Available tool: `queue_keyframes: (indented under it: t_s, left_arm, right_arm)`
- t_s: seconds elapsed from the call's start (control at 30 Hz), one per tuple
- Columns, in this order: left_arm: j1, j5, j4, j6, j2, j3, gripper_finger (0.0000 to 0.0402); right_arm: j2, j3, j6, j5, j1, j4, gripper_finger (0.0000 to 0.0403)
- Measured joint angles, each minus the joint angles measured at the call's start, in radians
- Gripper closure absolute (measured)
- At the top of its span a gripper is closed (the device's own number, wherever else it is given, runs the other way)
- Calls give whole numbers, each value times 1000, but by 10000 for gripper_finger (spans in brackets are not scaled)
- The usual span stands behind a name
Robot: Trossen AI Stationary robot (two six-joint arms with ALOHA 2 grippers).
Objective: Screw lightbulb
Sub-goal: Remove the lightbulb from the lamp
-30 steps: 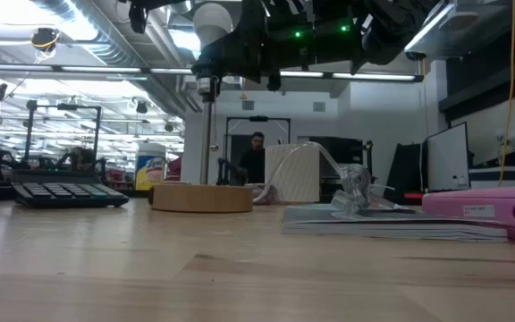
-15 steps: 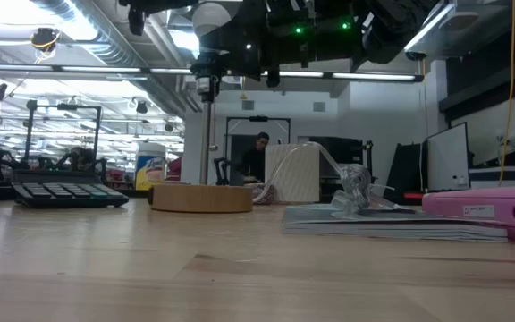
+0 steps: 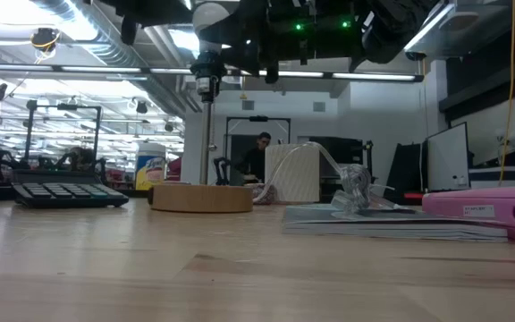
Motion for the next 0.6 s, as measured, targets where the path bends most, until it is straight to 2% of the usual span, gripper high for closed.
queue_keyframes:
  t_s: [0.6]
  left_arm:
    - [0,4,-39,-20,0,0,400]
  right_arm:
    - [-16,1,0,-7,0,13,148]
